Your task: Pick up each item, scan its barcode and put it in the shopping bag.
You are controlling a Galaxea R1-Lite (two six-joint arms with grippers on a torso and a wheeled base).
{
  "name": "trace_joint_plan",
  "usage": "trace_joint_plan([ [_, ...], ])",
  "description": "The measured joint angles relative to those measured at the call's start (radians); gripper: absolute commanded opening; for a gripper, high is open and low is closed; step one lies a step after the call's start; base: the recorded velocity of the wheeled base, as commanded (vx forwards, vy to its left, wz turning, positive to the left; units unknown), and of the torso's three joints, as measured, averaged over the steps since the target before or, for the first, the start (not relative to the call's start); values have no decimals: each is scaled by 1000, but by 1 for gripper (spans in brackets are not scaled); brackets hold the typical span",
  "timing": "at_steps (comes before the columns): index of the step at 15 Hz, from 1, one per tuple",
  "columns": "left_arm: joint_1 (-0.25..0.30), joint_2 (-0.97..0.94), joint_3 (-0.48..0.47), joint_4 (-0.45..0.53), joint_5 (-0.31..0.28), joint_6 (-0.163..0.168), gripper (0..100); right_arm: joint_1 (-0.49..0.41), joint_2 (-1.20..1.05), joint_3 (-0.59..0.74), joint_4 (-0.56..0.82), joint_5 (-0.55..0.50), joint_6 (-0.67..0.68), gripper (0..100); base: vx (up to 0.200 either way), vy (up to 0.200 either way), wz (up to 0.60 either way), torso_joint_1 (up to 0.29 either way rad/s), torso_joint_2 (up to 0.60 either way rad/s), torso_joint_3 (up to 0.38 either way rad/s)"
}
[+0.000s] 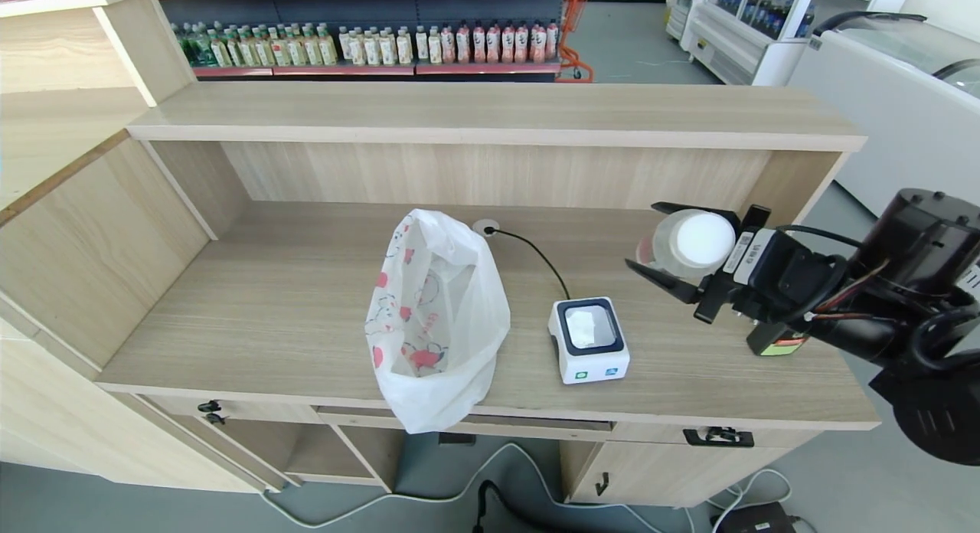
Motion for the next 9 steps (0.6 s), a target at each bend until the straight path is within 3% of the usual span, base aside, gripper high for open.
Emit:
trace_joint_plan([
  [9,0,0,0,0,0,0,100,-17,206,-97,-129,69,3,0,0,0,0,0,0,0],
])
